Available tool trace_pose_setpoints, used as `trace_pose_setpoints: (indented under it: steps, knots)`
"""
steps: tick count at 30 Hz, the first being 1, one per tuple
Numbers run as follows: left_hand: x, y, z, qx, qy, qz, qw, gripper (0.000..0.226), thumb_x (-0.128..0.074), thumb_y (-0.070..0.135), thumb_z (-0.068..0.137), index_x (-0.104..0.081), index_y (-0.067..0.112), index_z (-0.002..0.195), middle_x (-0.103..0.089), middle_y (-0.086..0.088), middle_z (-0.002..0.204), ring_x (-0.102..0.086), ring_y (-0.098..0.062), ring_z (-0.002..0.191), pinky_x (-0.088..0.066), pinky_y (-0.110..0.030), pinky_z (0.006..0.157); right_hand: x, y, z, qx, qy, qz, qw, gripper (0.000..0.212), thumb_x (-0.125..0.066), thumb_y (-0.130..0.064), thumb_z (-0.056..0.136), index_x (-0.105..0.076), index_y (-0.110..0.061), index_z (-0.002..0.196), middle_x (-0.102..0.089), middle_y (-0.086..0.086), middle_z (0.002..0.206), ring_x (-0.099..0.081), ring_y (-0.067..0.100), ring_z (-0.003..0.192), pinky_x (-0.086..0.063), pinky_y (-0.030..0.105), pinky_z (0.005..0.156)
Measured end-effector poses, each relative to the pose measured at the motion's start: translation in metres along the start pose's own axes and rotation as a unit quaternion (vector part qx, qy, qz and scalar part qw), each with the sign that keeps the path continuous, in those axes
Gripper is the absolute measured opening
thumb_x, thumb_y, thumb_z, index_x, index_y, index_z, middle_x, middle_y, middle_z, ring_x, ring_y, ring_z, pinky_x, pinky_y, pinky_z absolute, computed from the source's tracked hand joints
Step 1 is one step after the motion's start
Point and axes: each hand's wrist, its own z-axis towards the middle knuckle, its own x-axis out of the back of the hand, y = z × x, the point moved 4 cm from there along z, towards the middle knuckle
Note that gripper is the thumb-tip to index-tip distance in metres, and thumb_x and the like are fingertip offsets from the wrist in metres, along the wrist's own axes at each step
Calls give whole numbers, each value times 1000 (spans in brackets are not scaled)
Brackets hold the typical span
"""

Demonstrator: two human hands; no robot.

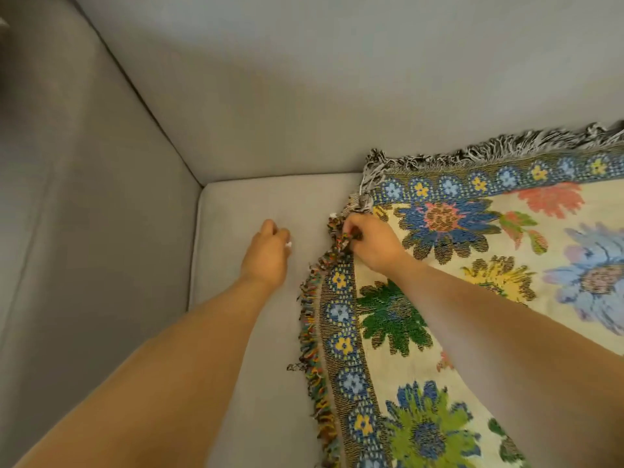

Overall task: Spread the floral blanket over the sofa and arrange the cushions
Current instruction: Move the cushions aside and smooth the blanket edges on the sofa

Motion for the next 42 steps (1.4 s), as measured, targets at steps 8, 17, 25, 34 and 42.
trace_pose_setpoints:
  steps: [8,17,25,34,42]
  knots:
    - [-7,42,-6,-12,-72,-66,995,30,-37,14,98,-40,4,126,-55,-19,126,-56,-33,108,-43,-36,87,39,67,-52,-194,46,276,940,37,-37,14,87,-45,-15,65,-43,1,59,-36,10,49,-32,12,38]
    - [-38,136,9,-117,-188,-231,947,43,-49,18,96,-42,11,138,-43,-13,144,-39,-25,134,-31,-29,108,37,72,-52,-188,51,274,942,36,-45,11,82,-48,-18,61,-46,0,58,-39,12,53,-31,23,52]
    - [-18,119,15,-29,-78,-204,975,39,-68,28,84,-42,17,57,-49,1,63,-49,-21,78,-34,-29,64,47,62,-60,-183,45,276,943,30,-50,10,82,-52,-17,68,-52,-1,67,-44,10,57,-33,21,54]
    - [77,31,12,106,147,-202,963,25,-50,0,85,-37,14,69,-54,-19,73,-54,-36,75,-36,-34,61,33,-35,-17,-102,-69,352,928,70,-41,15,90,-28,-26,145,-36,3,148,-51,18,115,-46,33,85]
    - [20,52,-14,24,-34,-43,998,34,-46,26,97,-38,8,124,-64,-16,110,-63,-34,97,-46,-38,72,37,36,-37,-142,13,-78,987,59,-49,-8,94,-24,-17,147,-17,6,158,-43,31,132,-43,39,101]
